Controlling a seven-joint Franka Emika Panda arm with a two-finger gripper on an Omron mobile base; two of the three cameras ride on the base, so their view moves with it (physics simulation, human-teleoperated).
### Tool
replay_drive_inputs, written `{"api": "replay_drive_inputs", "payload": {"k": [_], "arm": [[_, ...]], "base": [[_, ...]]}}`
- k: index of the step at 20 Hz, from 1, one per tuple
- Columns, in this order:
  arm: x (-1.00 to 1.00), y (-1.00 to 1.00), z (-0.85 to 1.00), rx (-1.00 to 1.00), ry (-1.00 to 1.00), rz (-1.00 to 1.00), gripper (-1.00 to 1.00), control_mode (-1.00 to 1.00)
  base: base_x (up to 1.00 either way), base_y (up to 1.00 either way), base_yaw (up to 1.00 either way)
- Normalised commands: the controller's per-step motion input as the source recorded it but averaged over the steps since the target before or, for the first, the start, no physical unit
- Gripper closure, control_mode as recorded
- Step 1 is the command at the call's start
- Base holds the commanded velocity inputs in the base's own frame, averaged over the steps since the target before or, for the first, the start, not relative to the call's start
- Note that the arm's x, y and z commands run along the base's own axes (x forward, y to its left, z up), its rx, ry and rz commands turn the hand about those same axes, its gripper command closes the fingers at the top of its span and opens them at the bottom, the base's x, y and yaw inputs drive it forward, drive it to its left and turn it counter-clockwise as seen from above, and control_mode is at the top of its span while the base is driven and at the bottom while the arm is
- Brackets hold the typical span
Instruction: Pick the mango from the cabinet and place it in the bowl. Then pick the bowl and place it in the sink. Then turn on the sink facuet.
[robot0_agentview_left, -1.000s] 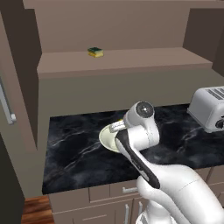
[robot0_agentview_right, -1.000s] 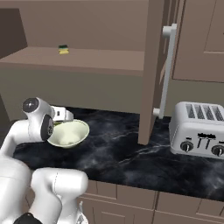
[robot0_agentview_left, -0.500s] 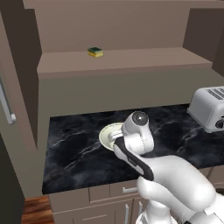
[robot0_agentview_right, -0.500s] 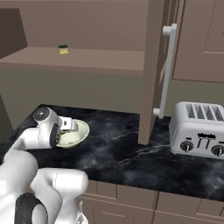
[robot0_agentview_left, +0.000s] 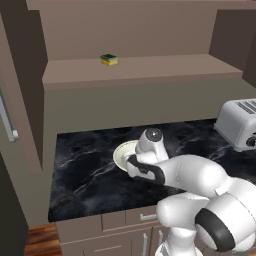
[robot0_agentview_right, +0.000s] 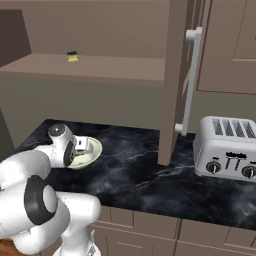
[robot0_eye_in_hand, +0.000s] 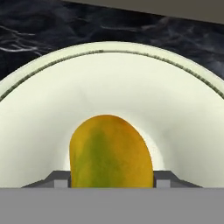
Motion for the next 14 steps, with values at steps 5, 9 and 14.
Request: {"api": "replay_drive_inputs", "payload": {"k": [5, 9, 14], "arm": [[0.28, 0.00, -0.17, 0.00, 0.11, 0.00, -1.00, -1.00], [0.29, 0.00, -0.16, 0.00, 0.10, 0.00, -1.00, -1.00], [0.14, 0.00, -0.07, 0.00, 0.04, 0.00, -1.00, -1.00]], "base": [[0.00, 0.00, 0.00], [0.00, 0.00, 0.00], [0.00, 0.00, 0.00]]}}
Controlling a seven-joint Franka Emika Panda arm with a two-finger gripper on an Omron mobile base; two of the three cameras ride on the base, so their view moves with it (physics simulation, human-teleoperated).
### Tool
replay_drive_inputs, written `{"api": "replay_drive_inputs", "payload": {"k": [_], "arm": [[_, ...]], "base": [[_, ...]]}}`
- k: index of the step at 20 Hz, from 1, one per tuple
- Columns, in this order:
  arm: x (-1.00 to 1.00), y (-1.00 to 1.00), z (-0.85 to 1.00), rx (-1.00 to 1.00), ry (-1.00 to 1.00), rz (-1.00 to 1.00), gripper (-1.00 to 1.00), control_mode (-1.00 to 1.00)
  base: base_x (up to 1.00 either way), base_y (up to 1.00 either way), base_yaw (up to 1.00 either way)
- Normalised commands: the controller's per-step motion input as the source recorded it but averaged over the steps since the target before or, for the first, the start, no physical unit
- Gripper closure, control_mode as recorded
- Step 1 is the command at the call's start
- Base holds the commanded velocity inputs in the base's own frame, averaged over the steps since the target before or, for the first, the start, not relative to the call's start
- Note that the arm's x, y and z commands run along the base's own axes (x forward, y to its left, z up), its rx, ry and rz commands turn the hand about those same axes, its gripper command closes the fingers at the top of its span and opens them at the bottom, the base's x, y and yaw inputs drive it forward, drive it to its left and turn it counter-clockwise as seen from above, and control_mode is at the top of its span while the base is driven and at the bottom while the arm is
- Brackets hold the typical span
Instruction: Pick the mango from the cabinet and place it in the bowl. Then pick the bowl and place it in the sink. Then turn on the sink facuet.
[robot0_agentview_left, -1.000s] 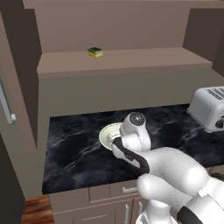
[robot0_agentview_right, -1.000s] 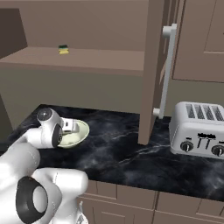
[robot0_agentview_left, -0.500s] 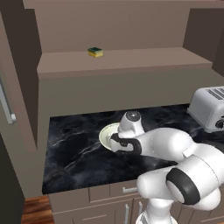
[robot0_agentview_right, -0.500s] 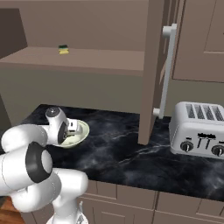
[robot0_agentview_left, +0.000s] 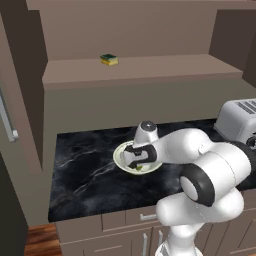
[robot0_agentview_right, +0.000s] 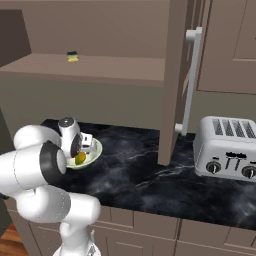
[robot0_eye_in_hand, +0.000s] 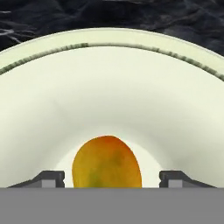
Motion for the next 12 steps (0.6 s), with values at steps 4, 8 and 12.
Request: {"api": "replay_drive_inputs", "payload": {"k": [4, 8, 12], "arm": [[0.00, 0.00, 0.02, 0.00, 0.00, 0.00, -1.00, -1.00], [-0.31, 0.11, 0.57, -0.01, -0.02, 0.02, -1.00, -1.00], [-0.79, 0.63, 0.56, -0.15, -0.03, 0.13, -1.00, -1.00]], "base": [[0.00, 0.00, 0.00], [0.00, 0.00, 0.00], [0.00, 0.00, 0.00]]}}
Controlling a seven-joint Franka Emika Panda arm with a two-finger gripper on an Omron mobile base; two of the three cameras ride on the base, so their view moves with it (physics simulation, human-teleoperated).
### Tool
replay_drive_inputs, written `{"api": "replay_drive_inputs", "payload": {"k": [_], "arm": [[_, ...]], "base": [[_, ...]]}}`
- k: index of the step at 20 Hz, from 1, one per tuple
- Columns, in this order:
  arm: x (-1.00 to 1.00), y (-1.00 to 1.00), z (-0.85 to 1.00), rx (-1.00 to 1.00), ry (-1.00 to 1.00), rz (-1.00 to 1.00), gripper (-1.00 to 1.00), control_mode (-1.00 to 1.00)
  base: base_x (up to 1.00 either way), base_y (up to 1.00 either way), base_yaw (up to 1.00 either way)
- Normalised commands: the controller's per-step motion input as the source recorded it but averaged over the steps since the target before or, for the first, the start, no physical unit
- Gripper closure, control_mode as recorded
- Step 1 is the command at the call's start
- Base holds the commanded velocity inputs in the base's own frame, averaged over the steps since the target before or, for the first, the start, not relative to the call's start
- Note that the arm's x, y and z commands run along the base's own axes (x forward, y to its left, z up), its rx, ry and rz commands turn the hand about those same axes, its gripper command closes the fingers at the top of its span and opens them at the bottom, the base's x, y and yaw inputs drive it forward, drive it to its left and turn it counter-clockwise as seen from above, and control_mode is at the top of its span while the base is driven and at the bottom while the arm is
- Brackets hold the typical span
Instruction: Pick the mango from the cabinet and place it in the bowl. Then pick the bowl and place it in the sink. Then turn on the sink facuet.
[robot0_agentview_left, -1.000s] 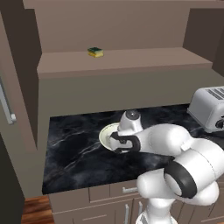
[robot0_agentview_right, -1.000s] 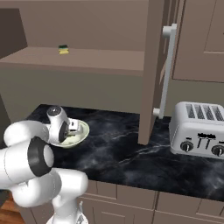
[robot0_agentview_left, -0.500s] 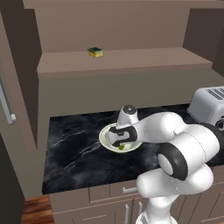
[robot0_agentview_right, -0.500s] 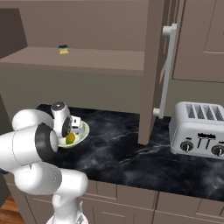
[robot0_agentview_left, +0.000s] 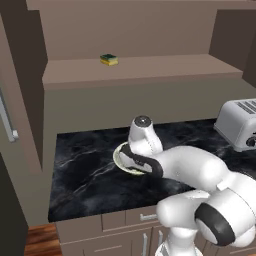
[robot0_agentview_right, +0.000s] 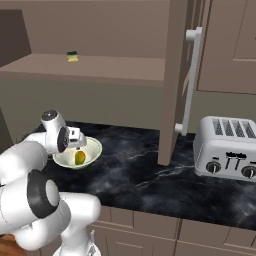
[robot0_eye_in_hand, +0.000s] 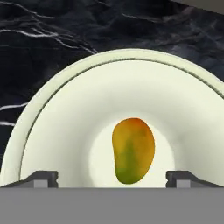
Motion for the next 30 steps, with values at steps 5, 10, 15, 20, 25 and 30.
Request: {"api": "replay_drive_inputs", "payload": {"k": [5, 10, 15, 20, 25, 30], "arm": [[-0.57, 0.76, 0.17, -0.23, 0.01, 0.13, -1.00, -1.00], [-0.10, 0.22, -0.08, -0.19, 0.06, 0.06, -1.00, -1.00], [0.09, -0.01, -0.17, -0.12, 0.09, 0.00, -1.00, -1.00], [0.18, -0.03, -0.24, -0.08, 0.09, 0.00, -1.00, -1.00], [0.20, -0.07, -0.20, -0.07, 0.09, 0.00, -1.00, -1.00], [0.07, -0.30, -0.06, -0.01, 0.08, 0.00, 1.00, -1.00]], "base": [[0.00, 0.00, 0.00], [0.00, 0.00, 0.00], [0.00, 0.00, 0.00], [0.00, 0.00, 0.00], [0.00, 0.00, 0.00], [0.00, 0.00, 0.00]]}}
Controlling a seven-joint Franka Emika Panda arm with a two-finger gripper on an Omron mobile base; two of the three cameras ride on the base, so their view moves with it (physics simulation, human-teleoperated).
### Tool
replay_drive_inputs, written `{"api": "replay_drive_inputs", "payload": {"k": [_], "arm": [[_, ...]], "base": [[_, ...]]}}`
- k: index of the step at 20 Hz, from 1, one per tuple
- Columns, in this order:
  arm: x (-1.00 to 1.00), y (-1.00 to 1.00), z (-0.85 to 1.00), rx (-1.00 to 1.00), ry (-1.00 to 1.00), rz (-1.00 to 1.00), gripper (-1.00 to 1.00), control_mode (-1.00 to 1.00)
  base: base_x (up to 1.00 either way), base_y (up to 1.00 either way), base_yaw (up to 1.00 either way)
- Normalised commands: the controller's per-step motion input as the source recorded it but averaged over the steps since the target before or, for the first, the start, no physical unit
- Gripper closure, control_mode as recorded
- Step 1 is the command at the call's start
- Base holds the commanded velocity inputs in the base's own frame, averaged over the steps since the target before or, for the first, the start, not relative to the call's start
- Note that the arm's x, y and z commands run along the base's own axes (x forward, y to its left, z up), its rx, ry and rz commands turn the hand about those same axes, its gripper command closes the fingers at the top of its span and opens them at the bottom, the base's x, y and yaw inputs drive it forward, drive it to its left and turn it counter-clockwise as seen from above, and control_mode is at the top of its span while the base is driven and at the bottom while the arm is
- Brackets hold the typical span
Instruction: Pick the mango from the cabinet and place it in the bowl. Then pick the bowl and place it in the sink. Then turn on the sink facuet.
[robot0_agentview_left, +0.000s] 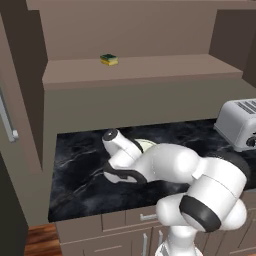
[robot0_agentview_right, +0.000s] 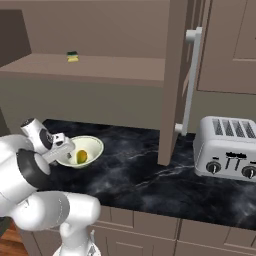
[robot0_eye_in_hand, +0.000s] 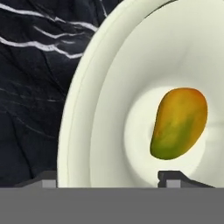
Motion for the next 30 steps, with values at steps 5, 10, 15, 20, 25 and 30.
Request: {"api": "replay_drive_inputs", "payload": {"k": [5, 10, 15, 20, 25, 30], "arm": [[0.00, -0.22, 0.00, 0.00, 0.05, 0.00, 1.00, -1.00], [-0.28, -0.34, 0.08, 0.01, -0.05, -0.01, 1.00, -1.00], [-0.78, -0.43, 0.93, 0.00, -0.22, 0.06, 1.00, -1.00], [-0.80, -0.28, 1.00, -0.04, -0.14, 0.15, 1.00, -1.00], [-0.95, -0.28, 1.00, -0.22, -0.09, 0.21, 1.00, -1.00], [-1.00, -0.21, 1.00, -0.38, 0.00, 0.32, 1.00, -1.00]], "base": [[0.00, 0.00, 0.00], [0.00, 0.00, 0.00], [0.00, 0.00, 0.00], [0.00, 0.00, 0.00], [0.00, 0.00, 0.00], [0.00, 0.00, 0.00]]}}
